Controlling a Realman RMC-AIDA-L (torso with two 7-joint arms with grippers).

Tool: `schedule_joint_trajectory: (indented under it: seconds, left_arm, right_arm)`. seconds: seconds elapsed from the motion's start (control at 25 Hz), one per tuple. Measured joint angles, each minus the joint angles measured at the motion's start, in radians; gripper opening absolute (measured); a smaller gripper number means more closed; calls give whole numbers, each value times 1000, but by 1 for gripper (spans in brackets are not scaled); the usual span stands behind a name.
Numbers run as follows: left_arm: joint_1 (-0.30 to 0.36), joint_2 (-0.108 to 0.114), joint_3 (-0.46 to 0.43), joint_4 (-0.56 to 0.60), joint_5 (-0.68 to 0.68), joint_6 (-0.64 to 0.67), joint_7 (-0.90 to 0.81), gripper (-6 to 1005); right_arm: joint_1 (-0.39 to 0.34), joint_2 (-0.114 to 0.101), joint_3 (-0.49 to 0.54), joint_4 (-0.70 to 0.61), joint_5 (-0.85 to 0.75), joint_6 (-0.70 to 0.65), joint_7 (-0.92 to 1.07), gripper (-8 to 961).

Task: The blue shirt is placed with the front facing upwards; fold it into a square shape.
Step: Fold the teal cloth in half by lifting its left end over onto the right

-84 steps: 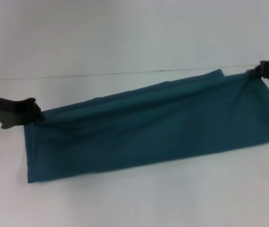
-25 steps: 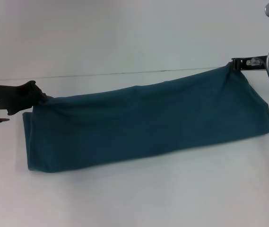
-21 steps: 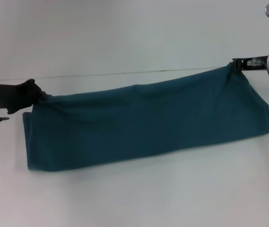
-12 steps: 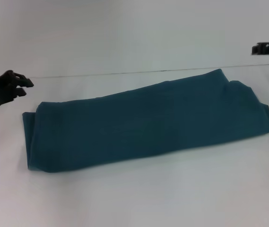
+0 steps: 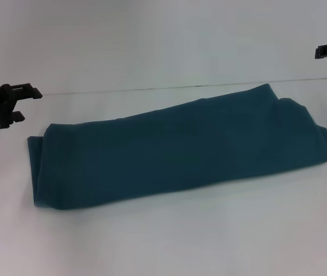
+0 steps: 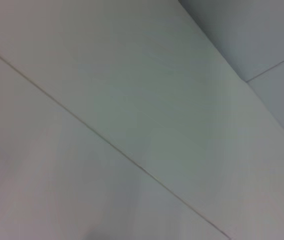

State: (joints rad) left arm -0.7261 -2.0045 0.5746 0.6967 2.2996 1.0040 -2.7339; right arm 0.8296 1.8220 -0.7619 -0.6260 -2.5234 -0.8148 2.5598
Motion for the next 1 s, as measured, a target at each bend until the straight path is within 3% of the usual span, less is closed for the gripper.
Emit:
schedule_joint_trajectory:
  seconds: [0.16, 0.2, 0.28, 0.44, 0.76, 0.84, 1.0]
  left_arm:
    - [4, -1, -5, 5, -23, 33, 30, 773]
    - [9, -1, -6, 6, -43, 49, 51, 818]
    - [25, -3, -6, 9, -102, 94, 108, 861]
    - [74, -17, -7, 30, -228, 207, 226, 947]
    - [171, -61, -15, 40, -295, 331, 265, 930]
    - [194, -73, -20, 37, -328, 330, 280, 930]
    - [224, -83, -22, 6, -378, 330, 326, 929]
  right_arm:
    - [-38, 1, 20, -47, 89, -117, -52, 679]
    - [-66, -1, 38, -64, 173, -209, -108, 752]
    - [-84, 0, 48, -74, 224, -271, -140, 897]
    - [-193, 37, 81, -140, 439, -516, -307, 921]
    - [-380, 122, 136, -135, 694, -830, -504, 926]
    - [-407, 132, 149, -111, 710, -864, -531, 925]
    - [-429, 131, 152, -45, 706, -891, -572, 925]
